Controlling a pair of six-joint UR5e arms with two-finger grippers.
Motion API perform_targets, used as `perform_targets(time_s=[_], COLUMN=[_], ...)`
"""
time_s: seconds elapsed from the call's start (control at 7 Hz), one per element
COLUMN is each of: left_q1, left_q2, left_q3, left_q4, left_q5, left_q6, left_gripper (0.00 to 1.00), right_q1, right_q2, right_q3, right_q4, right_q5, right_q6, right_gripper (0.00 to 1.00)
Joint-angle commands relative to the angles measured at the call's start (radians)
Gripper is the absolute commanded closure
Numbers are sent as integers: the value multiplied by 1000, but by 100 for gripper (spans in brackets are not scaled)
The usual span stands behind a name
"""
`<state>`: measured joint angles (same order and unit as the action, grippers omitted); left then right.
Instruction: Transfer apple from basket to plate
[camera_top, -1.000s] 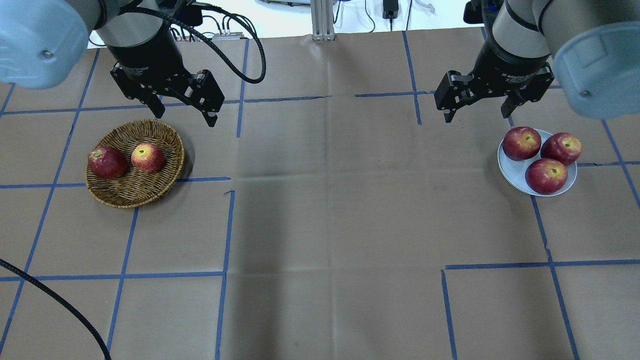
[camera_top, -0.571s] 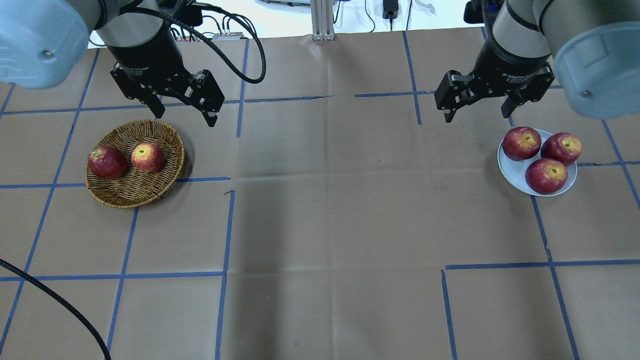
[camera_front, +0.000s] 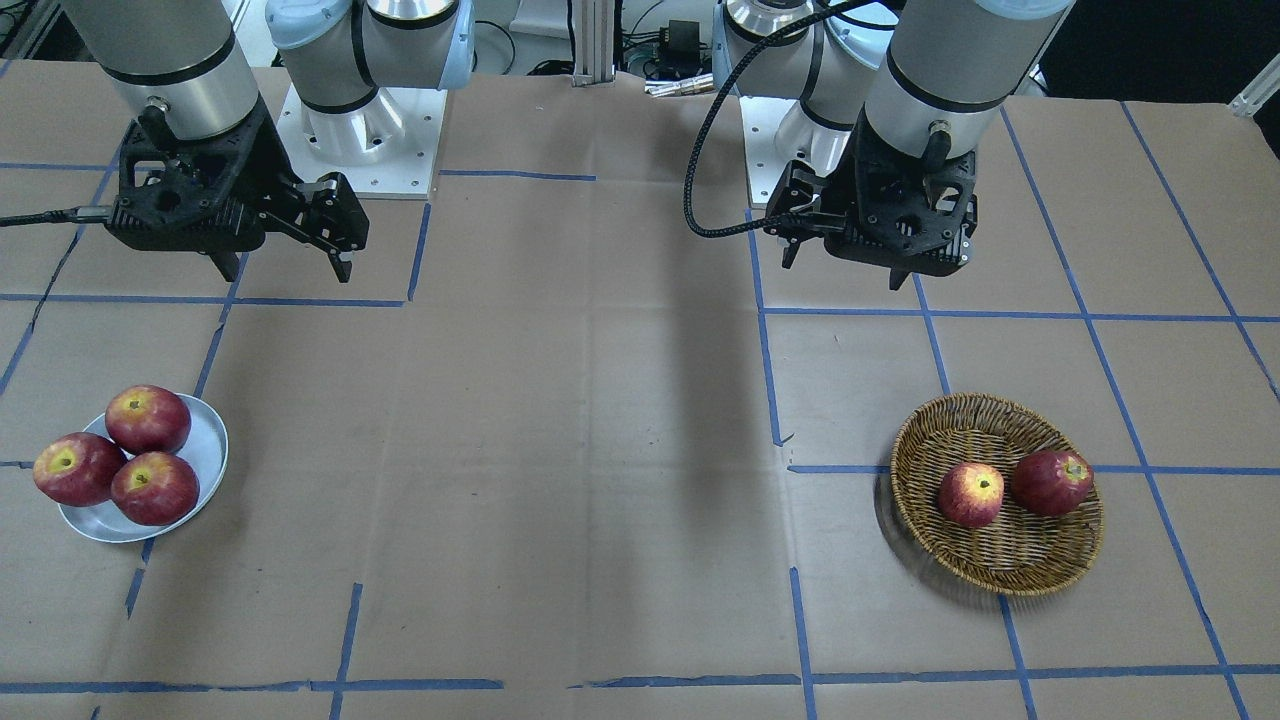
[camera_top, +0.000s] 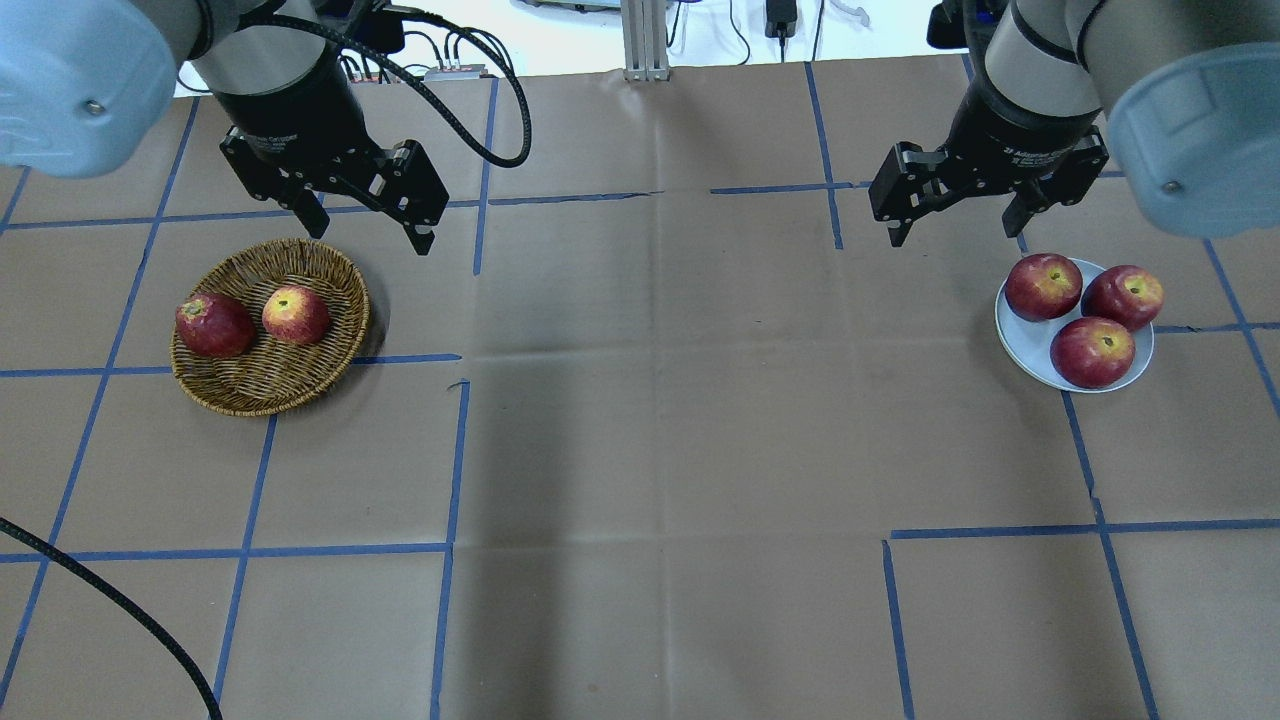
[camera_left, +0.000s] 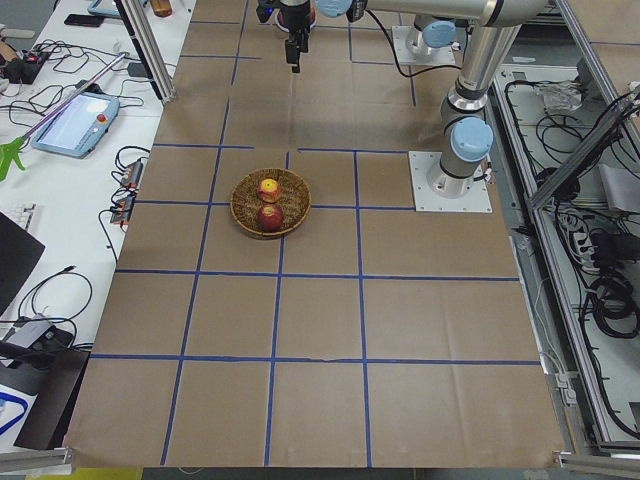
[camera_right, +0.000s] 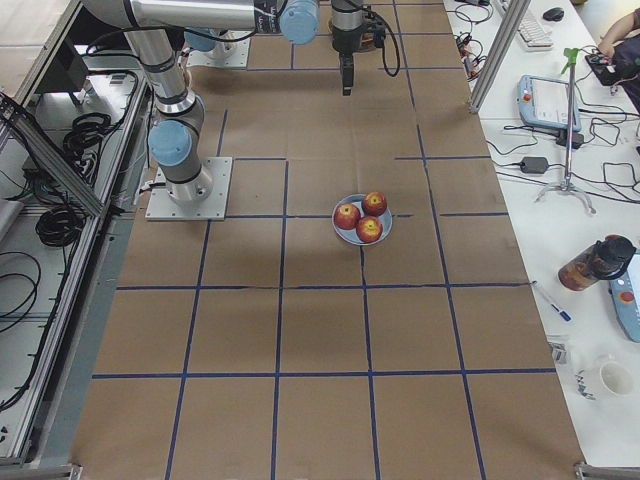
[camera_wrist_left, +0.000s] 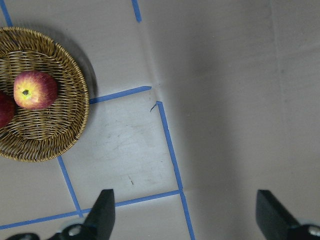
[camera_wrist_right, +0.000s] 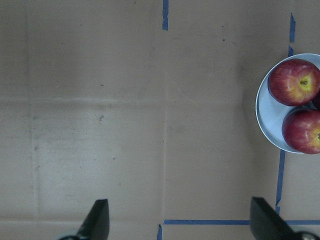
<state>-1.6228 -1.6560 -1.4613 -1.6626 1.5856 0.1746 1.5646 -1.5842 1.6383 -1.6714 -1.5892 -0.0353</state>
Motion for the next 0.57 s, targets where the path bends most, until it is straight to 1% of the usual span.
perform_targets(time_s=[0.0, 0.14, 0.29, 0.43], left_q1=[3, 7, 39, 99], left_q2=[-16, -15, -11, -16], left_q3=[-1, -2, -2, -5], left_q4=[4, 1, 4, 4], left_q5=[4, 2, 2, -4], left_q6=[3, 5, 28, 174], left_gripper=[1, 1, 1, 1], right_q1=[0, 0, 0, 0], right_q2=[0, 1, -2, -2], right_q3=[0, 2, 3, 3], right_q4=[1, 1, 1, 1], right_q5=[0, 0, 0, 0], right_q6=[0, 0, 0, 0], right_gripper=[0, 0, 0, 0])
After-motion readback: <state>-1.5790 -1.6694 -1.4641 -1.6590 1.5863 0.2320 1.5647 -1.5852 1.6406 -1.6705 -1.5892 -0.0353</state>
